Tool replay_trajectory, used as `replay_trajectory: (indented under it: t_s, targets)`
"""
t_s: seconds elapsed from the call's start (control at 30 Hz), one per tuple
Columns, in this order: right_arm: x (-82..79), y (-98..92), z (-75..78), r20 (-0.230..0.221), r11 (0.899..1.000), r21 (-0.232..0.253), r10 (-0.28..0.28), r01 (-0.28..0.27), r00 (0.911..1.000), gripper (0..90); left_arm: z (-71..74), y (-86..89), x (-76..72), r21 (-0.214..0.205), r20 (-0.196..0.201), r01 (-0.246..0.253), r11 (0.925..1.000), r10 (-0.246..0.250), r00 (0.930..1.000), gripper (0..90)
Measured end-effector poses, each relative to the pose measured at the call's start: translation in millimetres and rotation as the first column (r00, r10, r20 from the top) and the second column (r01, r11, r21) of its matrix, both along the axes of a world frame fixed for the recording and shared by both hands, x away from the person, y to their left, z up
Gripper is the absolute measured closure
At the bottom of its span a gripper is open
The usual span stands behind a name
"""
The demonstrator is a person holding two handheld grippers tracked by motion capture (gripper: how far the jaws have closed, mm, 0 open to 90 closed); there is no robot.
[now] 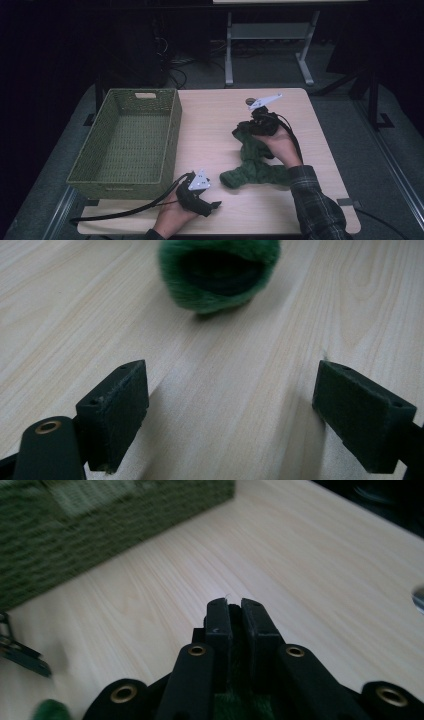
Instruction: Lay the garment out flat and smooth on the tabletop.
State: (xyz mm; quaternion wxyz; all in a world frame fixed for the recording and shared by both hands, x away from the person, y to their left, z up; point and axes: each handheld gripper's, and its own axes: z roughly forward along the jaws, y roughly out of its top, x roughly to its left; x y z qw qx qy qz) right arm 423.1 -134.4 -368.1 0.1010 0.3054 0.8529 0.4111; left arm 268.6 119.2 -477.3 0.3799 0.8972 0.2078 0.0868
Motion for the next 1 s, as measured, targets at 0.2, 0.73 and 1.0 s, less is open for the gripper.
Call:
replay_trajectory:
  t_s: [0.2, 0.73, 1.0]
  targets:
    - [1.3, 30.4, 2.2, 0.024, 0.997, 0.004, 0.073, -0.073, 0.9971, 81.1, 0.0, 0.1, 0.1, 0.000, 0.001, -0.003, 1.0000, 0.003, 1.0000, 14.2]
    - [-4.7, -4.7, -7.3, 0.015, 0.999, 0.028, -0.024, 0.024, 0.9996, 58.3, 9.5, 4.0, 3.8, -0.001, 0.043, -0.031, 0.9995, 0.031, 0.9986, 14.4]
    - [-13.1, -50.0, -24.1, -0.018, 0.996, 0.024, -0.083, 0.083, 0.9964, 59.1, 42.4, 6.2, 24.2, -0.155, 0.031, -0.128, 0.9797, 0.134, 0.9905, 23.8]
